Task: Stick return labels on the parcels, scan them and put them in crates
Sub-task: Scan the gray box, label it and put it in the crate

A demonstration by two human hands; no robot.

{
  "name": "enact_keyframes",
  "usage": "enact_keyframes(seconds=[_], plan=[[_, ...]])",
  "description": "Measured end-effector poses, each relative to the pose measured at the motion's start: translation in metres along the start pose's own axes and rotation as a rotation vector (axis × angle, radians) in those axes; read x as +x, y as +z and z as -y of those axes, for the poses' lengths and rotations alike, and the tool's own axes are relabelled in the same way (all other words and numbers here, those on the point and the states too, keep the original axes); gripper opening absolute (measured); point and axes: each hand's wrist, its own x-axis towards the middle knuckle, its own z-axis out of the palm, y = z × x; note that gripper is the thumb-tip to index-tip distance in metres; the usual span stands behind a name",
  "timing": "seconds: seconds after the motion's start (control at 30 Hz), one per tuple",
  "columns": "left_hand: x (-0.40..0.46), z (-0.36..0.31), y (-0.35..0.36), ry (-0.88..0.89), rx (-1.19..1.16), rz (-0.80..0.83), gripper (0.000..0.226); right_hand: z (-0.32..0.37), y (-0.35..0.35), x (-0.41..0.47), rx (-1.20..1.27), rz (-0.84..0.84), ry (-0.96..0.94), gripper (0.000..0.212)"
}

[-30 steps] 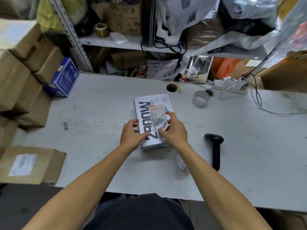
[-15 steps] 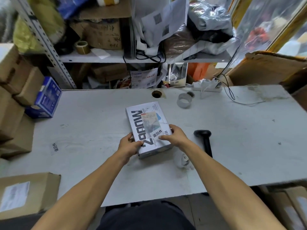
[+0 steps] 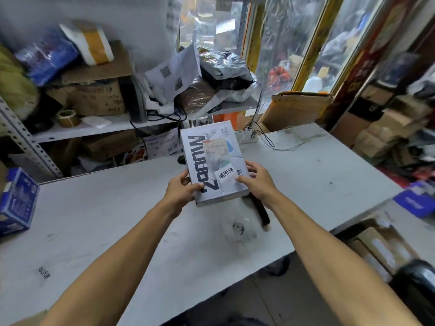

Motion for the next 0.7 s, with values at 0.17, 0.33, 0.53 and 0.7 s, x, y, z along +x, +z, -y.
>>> enact_keyframes(seconds=[0.17, 0.33, 0.53, 0.7], plan=[[-0.003, -0.016, 0.066, 0.037, 0.116, 0.218, 0.056, -0.01, -0.066, -0.033, 0.097, -0.231, 0.058, 0.039], [-0.015, -0.012, 0.146, 0.052, 0.224, 0.412, 0.047, -0.044, -0.14, -0.069, 0.128, -0.384, 0.161, 0.03], [-0.046, 0.001, 0.261, 0.067, 0.346, 0.613, 0.043, -0.093, -0.233, -0.13, 0.154, -0.585, 0.264, 0.025], [-0.081, 0.027, 0.361, 0.052, 0.404, 0.751, 0.042, -0.14, -0.309, -0.184, 0.147, -0.721, 0.338, 0.026]])
